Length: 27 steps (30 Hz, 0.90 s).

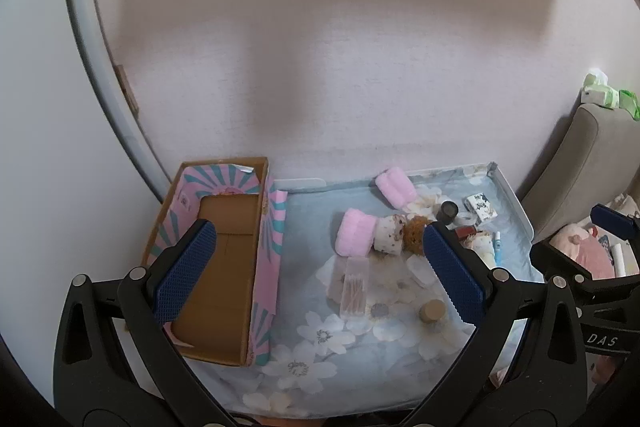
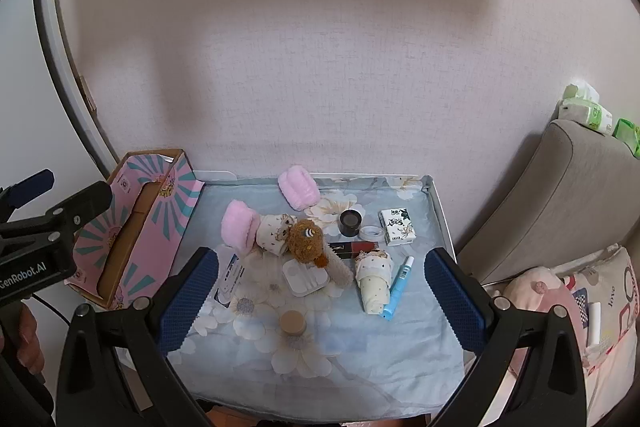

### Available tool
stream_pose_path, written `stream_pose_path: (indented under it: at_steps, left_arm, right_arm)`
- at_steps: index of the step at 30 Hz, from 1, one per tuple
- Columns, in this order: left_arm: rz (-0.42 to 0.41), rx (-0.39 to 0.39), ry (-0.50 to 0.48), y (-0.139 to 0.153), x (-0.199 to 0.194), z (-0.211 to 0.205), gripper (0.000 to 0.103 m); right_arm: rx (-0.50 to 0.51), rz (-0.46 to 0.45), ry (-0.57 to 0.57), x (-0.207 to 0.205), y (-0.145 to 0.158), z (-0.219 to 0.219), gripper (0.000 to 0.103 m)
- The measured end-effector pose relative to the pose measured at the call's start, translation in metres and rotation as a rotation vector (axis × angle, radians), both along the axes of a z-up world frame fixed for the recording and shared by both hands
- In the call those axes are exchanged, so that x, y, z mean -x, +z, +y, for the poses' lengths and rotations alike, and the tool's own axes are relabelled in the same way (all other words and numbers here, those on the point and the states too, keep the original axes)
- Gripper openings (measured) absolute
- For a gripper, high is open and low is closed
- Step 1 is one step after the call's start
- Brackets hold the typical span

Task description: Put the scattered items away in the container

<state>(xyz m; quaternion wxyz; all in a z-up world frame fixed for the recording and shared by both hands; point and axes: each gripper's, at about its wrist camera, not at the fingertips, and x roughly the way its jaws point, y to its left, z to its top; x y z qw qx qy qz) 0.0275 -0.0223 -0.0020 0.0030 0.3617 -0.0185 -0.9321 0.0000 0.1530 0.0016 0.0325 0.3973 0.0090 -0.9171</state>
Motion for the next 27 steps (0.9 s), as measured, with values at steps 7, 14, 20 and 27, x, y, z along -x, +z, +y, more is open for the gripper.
stream_pose_path:
  at_steps: [7,14,20,27]
  left_arm:
    - [-0.005,-0.013,-0.002,-0.002,0.0,0.001,0.103]
    - [-0.014,-0.016,0.002,-0.004,0.003,0.0,0.103]
    - [-0.02,-0.025,0.027,-0.003,0.004,-0.01,0.103]
    - [-0.023,-0.051,0.034,-0.003,0.004,-0.018,0.103]
  right_arm:
    - [0.007,-0.001,-0.004,-0.001,0.0,0.001,0.103]
    - [0.006,-0.007,-0.001,-0.001,-0.001,0.001,0.103]
    - [0.013,-0.003,-0.006,-0.002,0.001,0.006,0.103]
    - [0.019,-0.011,-0.011,-0.001,0.0,0.007,0.103]
